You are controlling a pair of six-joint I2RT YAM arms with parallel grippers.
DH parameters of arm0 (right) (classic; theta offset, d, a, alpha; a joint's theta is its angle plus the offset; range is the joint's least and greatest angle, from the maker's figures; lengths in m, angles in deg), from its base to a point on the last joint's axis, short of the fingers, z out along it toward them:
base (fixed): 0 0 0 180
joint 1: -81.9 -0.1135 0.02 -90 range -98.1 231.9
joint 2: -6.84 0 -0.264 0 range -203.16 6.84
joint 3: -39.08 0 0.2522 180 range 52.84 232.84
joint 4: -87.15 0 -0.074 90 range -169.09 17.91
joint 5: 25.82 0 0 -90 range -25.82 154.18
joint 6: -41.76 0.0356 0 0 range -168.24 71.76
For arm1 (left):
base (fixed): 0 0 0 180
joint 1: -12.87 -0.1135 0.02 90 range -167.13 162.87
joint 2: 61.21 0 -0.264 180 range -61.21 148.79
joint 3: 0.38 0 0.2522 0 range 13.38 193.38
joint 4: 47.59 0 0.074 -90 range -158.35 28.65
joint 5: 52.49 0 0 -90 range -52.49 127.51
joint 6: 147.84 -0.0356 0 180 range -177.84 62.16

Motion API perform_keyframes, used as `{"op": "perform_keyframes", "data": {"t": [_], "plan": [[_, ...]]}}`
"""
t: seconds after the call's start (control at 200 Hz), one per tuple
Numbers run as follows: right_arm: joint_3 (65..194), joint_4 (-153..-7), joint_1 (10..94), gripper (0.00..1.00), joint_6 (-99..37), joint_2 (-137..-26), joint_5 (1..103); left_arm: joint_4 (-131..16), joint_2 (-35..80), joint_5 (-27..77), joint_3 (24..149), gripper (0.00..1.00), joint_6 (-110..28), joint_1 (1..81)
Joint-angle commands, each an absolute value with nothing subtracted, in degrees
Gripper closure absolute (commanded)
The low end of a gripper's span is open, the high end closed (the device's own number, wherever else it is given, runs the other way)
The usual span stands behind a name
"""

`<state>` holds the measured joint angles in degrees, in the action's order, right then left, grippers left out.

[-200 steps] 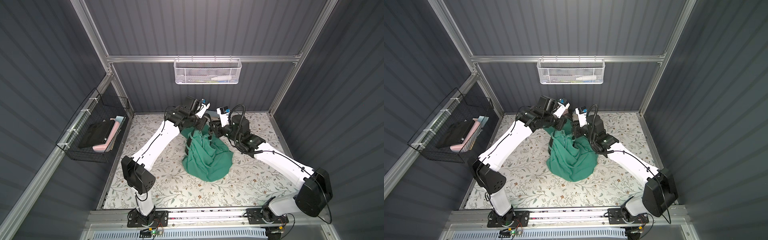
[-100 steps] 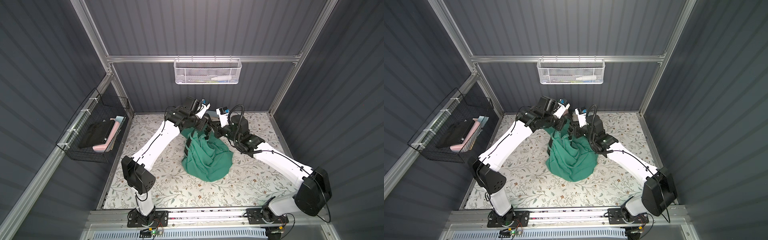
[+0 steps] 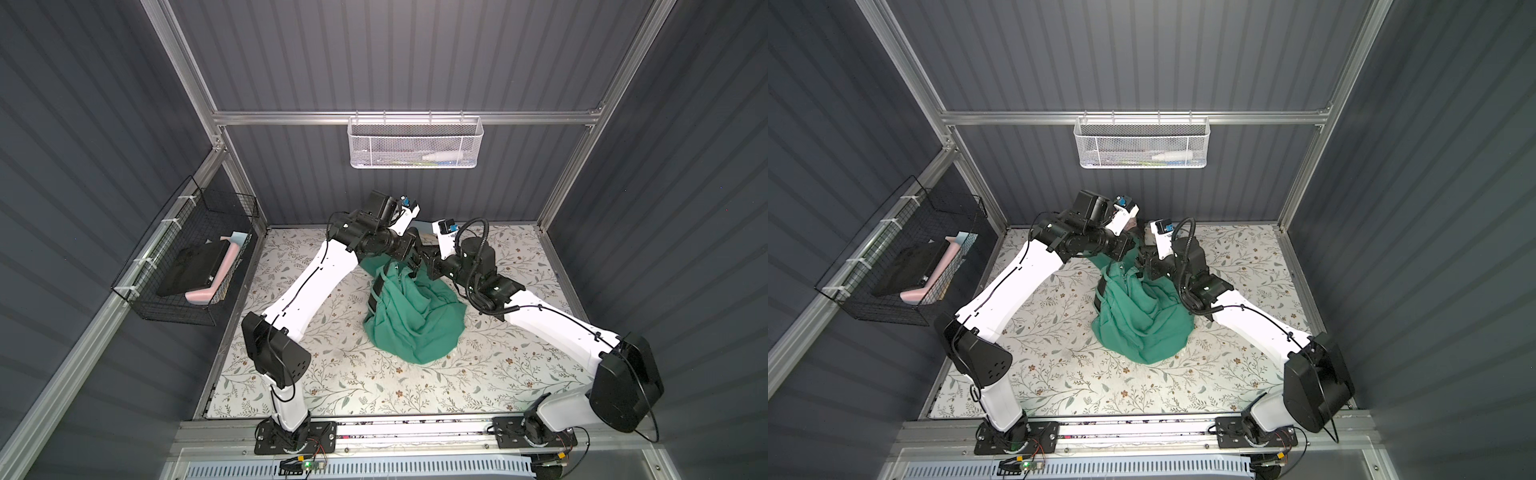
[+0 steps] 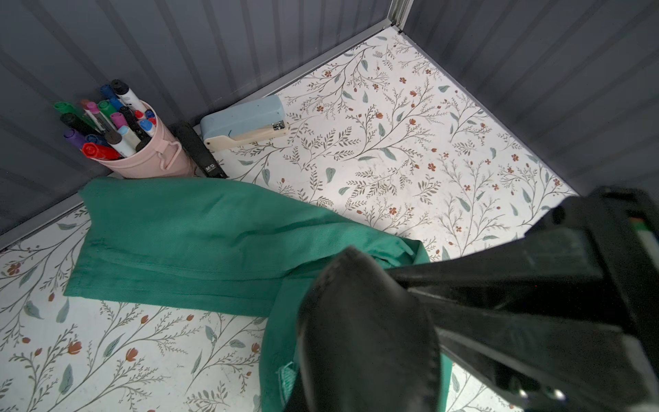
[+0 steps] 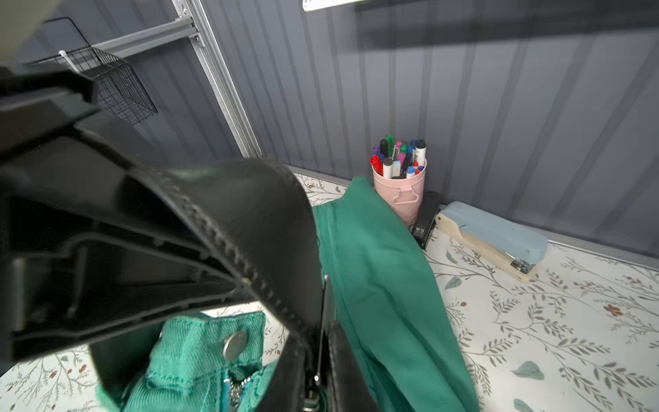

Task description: Remove the belt from the trousers

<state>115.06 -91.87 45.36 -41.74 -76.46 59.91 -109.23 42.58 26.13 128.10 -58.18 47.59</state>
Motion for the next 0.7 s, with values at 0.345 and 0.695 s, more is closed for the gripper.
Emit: {"op": "perform_keyframes", "data": {"t": [0.345,0.695], "plan": [[112.9,-85.3,45.8,0.97,-38.6,-81.7,65.7,-98.0,33.5,17.2,130.3,1.00,-53.8,47.5],[112.0,-85.2,46.0,0.90,-38.2,-82.2,66.2,-95.7,31.2,14.9,129.5,1.00,-52.0,47.4]]}}
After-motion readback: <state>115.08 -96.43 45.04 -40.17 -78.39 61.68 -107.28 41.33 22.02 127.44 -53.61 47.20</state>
